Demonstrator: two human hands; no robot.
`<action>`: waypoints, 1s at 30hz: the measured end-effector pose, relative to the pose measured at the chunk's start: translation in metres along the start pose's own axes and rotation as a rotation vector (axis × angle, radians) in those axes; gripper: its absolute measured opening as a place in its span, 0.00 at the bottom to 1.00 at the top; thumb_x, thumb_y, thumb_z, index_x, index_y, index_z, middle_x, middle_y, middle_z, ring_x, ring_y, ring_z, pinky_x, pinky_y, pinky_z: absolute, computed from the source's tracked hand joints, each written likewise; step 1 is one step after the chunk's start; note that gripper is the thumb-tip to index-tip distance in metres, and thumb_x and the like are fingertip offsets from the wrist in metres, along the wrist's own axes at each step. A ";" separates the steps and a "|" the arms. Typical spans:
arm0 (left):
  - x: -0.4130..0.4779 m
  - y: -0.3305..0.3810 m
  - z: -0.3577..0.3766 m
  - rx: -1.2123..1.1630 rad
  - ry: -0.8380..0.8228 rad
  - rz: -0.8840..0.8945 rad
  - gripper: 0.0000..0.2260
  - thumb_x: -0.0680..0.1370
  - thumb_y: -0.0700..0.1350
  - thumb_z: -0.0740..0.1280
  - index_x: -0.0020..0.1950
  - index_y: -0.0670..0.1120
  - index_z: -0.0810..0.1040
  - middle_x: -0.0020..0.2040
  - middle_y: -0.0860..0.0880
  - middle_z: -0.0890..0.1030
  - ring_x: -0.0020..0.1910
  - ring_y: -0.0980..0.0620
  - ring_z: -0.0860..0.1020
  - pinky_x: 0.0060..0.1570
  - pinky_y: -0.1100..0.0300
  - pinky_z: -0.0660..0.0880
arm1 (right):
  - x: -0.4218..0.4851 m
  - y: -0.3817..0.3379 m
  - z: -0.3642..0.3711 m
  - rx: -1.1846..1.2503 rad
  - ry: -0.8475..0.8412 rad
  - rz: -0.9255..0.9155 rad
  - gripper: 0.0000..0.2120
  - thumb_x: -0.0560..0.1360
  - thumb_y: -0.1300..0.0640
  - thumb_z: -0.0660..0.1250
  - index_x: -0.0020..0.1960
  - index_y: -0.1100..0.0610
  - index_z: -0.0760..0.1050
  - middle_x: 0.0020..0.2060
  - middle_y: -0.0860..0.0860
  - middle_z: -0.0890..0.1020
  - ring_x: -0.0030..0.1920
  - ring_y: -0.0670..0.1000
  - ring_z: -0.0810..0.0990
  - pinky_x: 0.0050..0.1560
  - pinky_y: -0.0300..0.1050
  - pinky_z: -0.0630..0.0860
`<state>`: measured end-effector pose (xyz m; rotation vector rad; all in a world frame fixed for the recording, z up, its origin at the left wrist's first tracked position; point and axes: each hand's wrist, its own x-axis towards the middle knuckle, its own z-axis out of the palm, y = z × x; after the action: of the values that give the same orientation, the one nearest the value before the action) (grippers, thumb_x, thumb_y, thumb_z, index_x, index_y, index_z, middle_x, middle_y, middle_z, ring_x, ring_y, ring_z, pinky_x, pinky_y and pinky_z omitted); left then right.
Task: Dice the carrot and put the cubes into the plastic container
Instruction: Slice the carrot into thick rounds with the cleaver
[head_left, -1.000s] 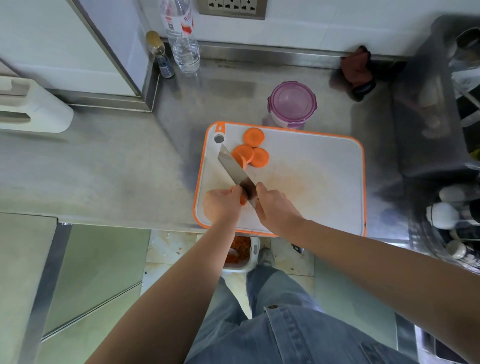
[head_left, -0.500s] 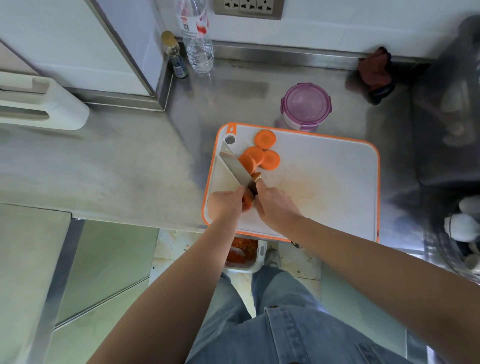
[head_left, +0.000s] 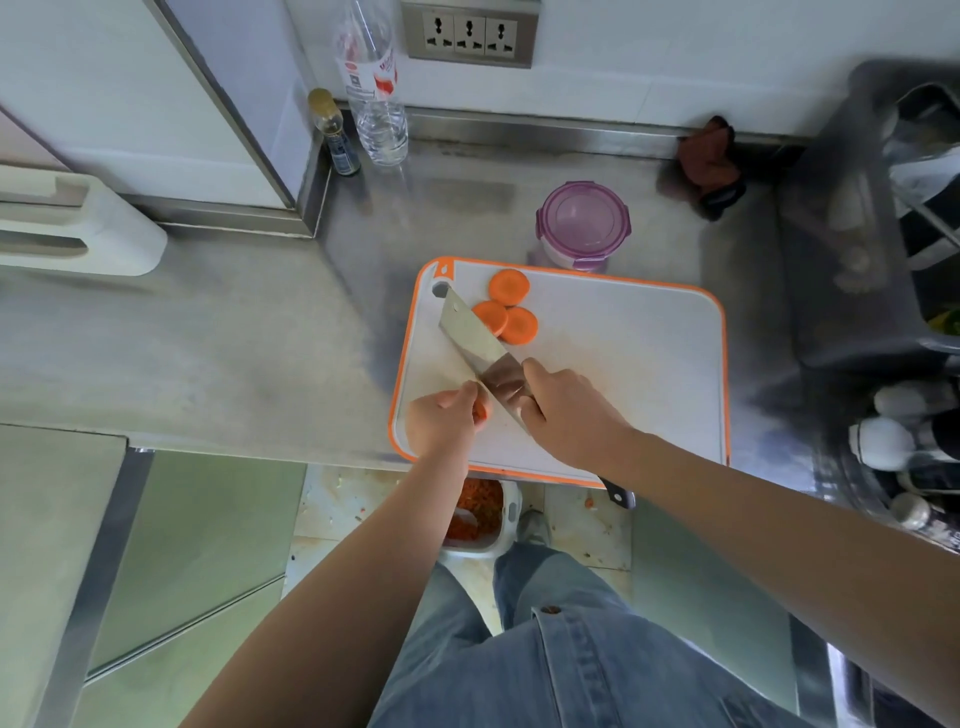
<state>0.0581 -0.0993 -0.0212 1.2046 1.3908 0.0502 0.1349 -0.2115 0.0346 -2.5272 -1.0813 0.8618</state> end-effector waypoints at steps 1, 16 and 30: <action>0.000 -0.002 0.001 0.004 -0.001 0.013 0.09 0.74 0.49 0.72 0.34 0.50 0.83 0.37 0.48 0.85 0.41 0.45 0.84 0.49 0.49 0.81 | -0.002 0.000 0.000 -0.005 -0.002 0.007 0.03 0.80 0.58 0.55 0.50 0.58 0.64 0.33 0.53 0.71 0.34 0.52 0.72 0.30 0.44 0.65; -0.010 -0.012 0.011 0.139 0.062 0.206 0.12 0.78 0.48 0.67 0.42 0.43 0.85 0.39 0.45 0.84 0.39 0.47 0.81 0.38 0.59 0.76 | -0.019 -0.003 0.000 -0.016 -0.071 0.071 0.04 0.81 0.58 0.55 0.54 0.58 0.65 0.35 0.51 0.70 0.32 0.48 0.70 0.29 0.41 0.64; -0.008 -0.004 0.011 0.268 0.077 0.209 0.14 0.78 0.45 0.65 0.36 0.41 0.82 0.30 0.45 0.79 0.30 0.48 0.75 0.30 0.61 0.67 | 0.008 -0.015 0.015 0.131 -0.049 0.139 0.03 0.80 0.61 0.55 0.53 0.58 0.64 0.37 0.52 0.70 0.36 0.52 0.72 0.31 0.45 0.67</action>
<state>0.0622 -0.1134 -0.0206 1.5837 1.3631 0.0582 0.1214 -0.1949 0.0257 -2.5071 -0.8405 1.0013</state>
